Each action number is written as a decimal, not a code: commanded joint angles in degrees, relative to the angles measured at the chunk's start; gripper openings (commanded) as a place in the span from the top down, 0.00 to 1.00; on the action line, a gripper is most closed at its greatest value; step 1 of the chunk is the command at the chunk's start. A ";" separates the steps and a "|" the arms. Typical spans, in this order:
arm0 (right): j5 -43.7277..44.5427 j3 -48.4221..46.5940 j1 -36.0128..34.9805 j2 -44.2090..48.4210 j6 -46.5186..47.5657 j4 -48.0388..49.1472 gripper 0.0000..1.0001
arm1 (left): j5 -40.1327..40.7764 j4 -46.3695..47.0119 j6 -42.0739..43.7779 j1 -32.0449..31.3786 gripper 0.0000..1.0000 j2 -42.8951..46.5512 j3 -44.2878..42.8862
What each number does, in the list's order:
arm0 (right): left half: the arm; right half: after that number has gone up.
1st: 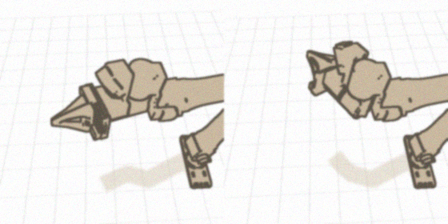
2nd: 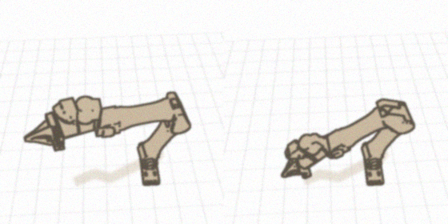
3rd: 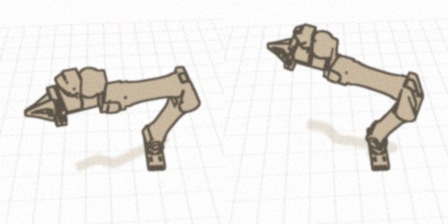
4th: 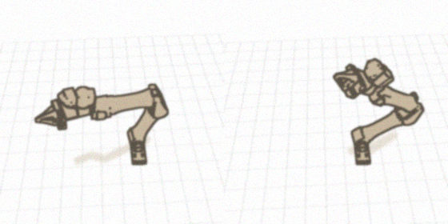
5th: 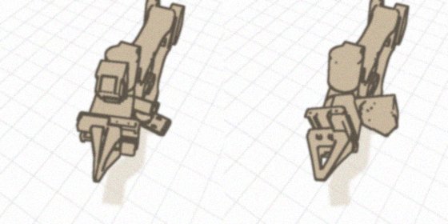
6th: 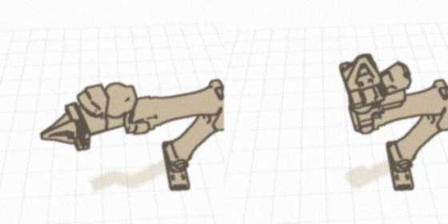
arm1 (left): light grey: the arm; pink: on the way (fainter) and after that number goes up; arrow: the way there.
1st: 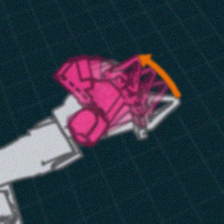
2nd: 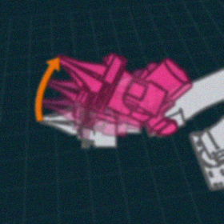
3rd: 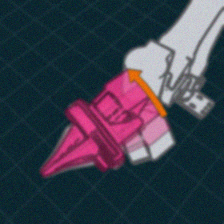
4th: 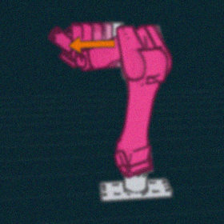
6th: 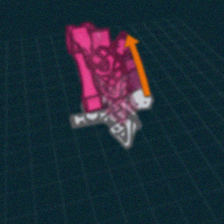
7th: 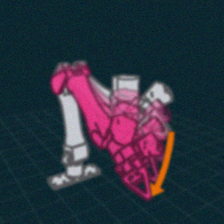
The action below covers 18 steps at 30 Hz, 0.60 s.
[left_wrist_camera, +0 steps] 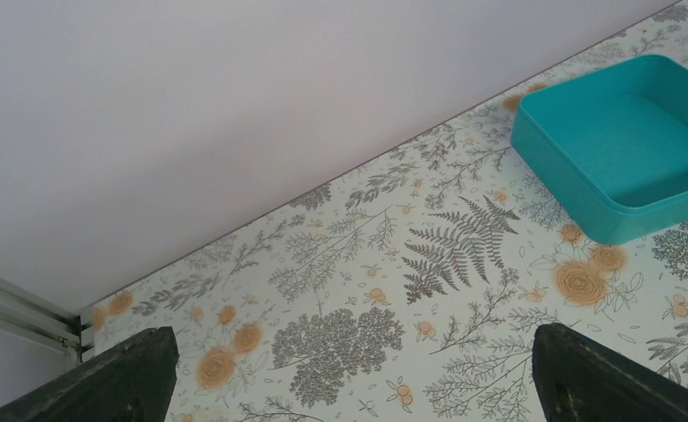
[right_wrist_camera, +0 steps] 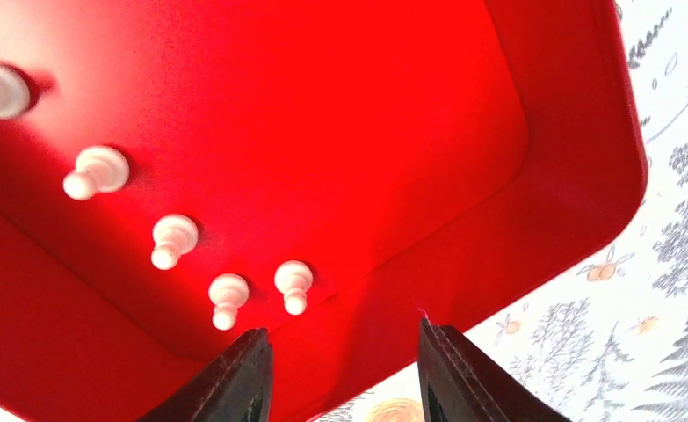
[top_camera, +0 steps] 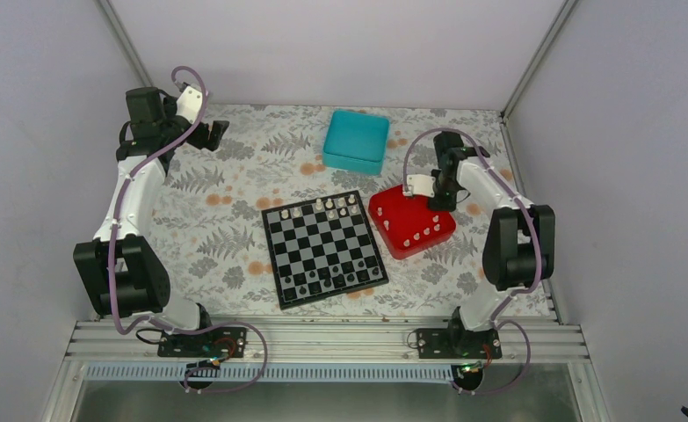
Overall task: Set up the chess pieces on the board
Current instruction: Pick up the chess piece from the storage box.
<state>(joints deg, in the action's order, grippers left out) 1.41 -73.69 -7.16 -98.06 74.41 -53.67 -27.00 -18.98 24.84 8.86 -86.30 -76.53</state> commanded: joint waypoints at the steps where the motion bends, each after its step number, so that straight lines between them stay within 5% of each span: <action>1: 1.66 0.70 -0.57 -1.07 10.14 2.16 0.55 | -0.71 0.05 0.21 0.28 0.00 0.83 -0.25; 18: 10.69 -0.79 -3.59 -5.83 19.13 -4.62 0.59 | 0.07 0.41 0.47 0.28 0.00 0.94 0.38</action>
<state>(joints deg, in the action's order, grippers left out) 9.26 -74.15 -9.91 -102.28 91.13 -55.53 -26.96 -18.96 24.84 8.86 -86.30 -76.53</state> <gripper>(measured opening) 0.415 0.999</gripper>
